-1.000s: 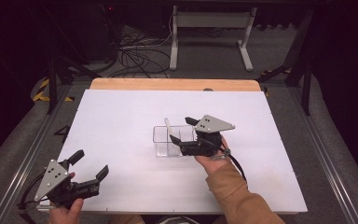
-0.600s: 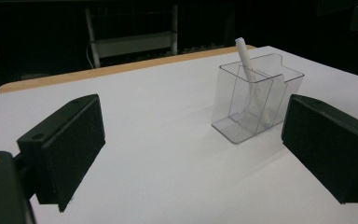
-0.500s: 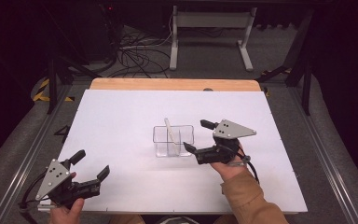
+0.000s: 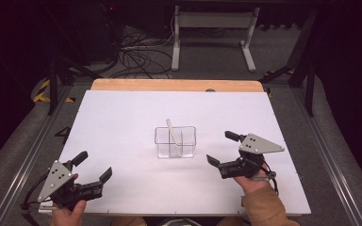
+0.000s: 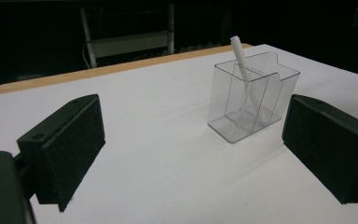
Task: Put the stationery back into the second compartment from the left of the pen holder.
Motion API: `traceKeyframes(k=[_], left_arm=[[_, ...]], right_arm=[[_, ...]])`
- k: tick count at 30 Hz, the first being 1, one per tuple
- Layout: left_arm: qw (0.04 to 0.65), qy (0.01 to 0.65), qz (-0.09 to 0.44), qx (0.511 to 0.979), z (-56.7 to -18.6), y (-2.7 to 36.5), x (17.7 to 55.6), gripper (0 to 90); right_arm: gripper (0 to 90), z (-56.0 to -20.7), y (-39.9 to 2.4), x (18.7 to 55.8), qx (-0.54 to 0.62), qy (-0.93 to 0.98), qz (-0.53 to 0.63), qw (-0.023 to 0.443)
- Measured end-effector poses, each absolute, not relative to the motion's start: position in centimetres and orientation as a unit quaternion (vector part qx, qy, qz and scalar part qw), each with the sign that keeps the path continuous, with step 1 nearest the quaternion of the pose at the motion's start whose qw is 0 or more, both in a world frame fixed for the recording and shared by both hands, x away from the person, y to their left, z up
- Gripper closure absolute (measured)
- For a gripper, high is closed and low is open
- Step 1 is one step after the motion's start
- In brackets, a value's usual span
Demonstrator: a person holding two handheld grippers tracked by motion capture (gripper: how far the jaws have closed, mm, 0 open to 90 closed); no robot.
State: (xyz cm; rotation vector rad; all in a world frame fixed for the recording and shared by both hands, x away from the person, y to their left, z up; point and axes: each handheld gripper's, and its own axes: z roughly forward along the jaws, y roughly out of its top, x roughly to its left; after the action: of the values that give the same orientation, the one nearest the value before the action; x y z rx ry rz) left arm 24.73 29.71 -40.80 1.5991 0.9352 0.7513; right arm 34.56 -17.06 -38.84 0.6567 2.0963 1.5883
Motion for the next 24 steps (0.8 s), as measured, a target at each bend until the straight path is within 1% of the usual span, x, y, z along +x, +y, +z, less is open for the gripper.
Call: traceKeyframes(k=[8,16,20,22,24], left_arm=[[0.539,0.389,0.315,0.677,-40.9,29.5,24.7,6.2],[0.539,0.382,0.315,0.682,-41.1,29.6,24.8,6.2],[0.539,0.383,0.315,0.681,-41.3,29.7,24.9,6.2],[0.539,0.383,0.314,0.681,-41.4,29.7,25.0,6.2],[0.537,0.384,0.314,0.683,-41.5,29.8,25.1,6.2]], right_arm=[[0.1,-40.6,-19.6,33.7,0.250,0.751,0.567,0.227],[0.3,-42.3,-21.6,32.8,0.262,0.755,0.544,0.256],[1.8,-43.0,-22.6,32.8,0.278,0.756,0.543,0.238],[1.7,-43.4,-22.9,32.9,0.289,0.759,0.542,0.215],[1.4,-43.5,-23.0,33.1,0.288,0.763,0.541,0.206]])
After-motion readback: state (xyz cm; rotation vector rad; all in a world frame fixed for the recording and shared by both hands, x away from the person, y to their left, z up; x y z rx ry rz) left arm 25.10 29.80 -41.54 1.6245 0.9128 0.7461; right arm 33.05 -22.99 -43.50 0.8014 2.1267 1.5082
